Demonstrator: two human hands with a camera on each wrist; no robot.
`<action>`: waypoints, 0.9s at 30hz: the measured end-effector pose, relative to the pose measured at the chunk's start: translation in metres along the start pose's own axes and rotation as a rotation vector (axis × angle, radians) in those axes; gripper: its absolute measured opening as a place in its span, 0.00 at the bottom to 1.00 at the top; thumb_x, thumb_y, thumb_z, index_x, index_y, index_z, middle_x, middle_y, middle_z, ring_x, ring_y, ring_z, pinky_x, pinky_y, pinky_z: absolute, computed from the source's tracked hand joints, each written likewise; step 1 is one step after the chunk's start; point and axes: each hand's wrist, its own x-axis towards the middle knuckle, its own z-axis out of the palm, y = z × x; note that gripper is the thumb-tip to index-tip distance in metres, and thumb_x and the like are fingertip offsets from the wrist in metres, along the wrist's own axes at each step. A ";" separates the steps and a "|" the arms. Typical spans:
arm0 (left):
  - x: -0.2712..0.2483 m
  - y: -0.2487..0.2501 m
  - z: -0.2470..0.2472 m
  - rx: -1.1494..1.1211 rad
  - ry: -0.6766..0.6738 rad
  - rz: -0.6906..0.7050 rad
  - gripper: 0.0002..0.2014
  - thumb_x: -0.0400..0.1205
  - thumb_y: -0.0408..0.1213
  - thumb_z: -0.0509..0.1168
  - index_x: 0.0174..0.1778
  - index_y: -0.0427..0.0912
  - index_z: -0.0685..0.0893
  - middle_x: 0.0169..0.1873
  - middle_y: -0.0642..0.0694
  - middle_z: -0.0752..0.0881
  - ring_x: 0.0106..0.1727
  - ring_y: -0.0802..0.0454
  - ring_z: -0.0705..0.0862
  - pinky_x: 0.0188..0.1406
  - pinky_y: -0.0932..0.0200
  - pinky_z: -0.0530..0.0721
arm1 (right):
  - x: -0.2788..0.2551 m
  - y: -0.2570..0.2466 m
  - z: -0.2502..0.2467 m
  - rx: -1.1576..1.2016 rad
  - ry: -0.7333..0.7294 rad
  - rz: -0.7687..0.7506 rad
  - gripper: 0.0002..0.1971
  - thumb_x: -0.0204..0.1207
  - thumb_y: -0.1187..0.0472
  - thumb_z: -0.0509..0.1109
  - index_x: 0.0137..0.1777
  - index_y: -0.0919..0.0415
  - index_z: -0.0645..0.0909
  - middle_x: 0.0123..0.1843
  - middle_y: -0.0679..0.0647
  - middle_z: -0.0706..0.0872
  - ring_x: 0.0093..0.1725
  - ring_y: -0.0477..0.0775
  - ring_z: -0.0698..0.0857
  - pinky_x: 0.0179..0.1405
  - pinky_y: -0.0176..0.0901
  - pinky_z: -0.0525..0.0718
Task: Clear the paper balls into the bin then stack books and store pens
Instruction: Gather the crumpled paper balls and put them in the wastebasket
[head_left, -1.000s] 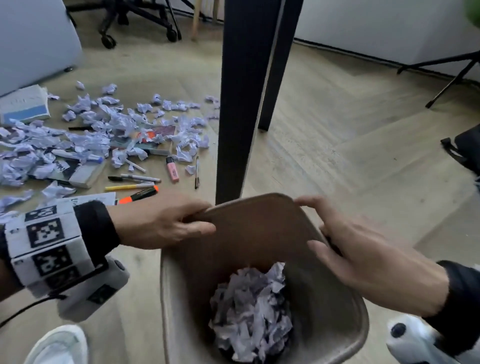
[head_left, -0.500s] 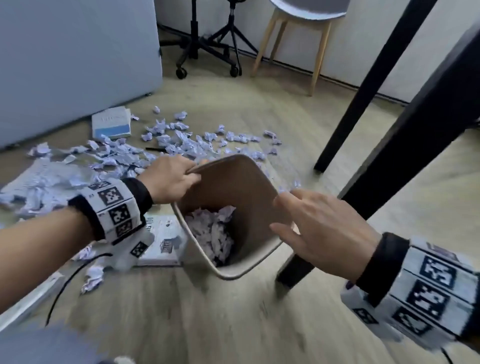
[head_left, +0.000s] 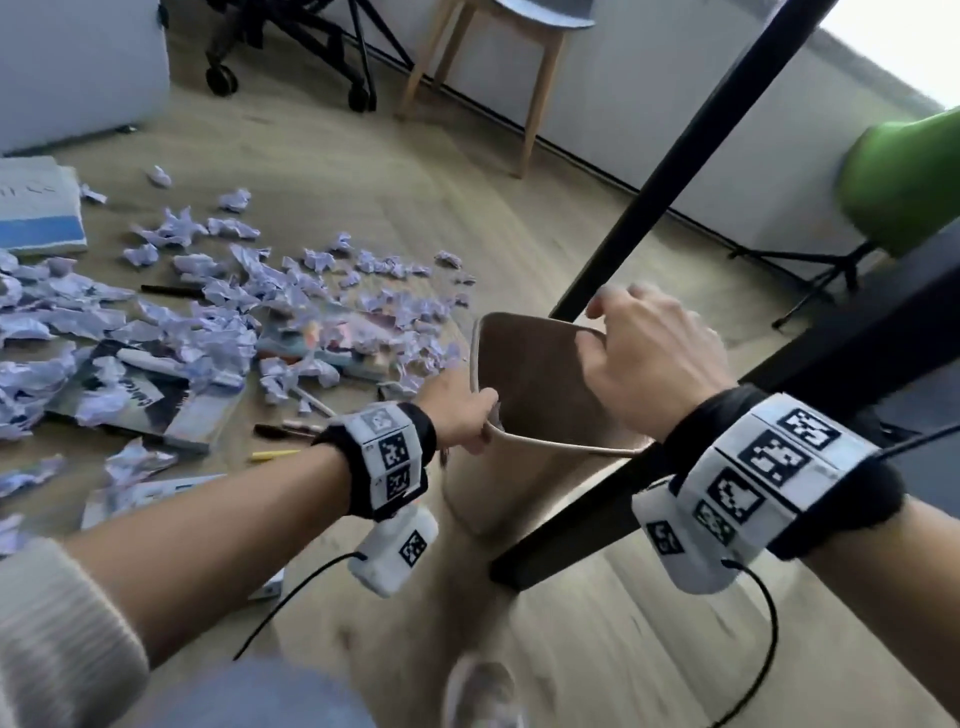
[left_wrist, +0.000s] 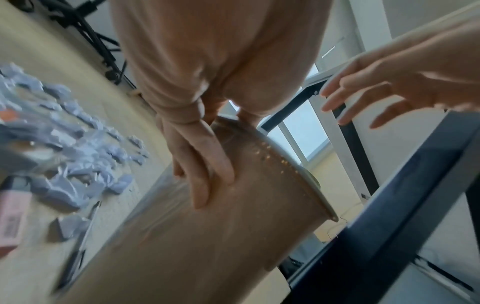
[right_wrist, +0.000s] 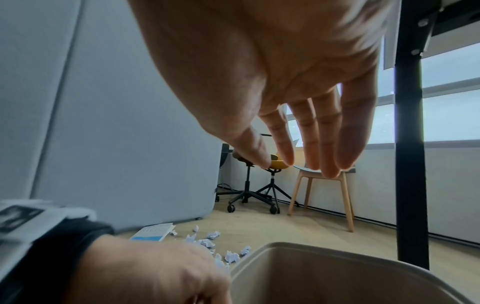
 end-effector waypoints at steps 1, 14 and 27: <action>0.001 -0.004 0.005 0.007 0.000 0.012 0.18 0.78 0.35 0.59 0.20 0.42 0.78 0.24 0.38 0.88 0.31 0.44 0.90 0.28 0.61 0.80 | 0.004 -0.001 0.006 0.011 -0.009 0.017 0.16 0.81 0.50 0.59 0.62 0.57 0.77 0.58 0.56 0.80 0.54 0.65 0.82 0.45 0.51 0.73; -0.001 -0.076 -0.129 0.718 -0.167 -0.299 0.20 0.86 0.50 0.60 0.42 0.35 0.82 0.37 0.37 0.86 0.33 0.44 0.85 0.26 0.61 0.81 | 0.062 -0.097 0.106 0.188 -0.228 -0.160 0.09 0.80 0.59 0.60 0.56 0.60 0.77 0.59 0.58 0.82 0.60 0.61 0.81 0.48 0.46 0.76; 0.000 -0.176 -0.127 1.002 0.054 -0.279 0.17 0.82 0.49 0.61 0.62 0.44 0.75 0.65 0.41 0.74 0.63 0.41 0.79 0.58 0.47 0.81 | 0.021 -0.069 0.275 -0.443 -0.726 -0.303 0.22 0.84 0.58 0.51 0.75 0.56 0.73 0.76 0.56 0.74 0.76 0.60 0.68 0.73 0.55 0.63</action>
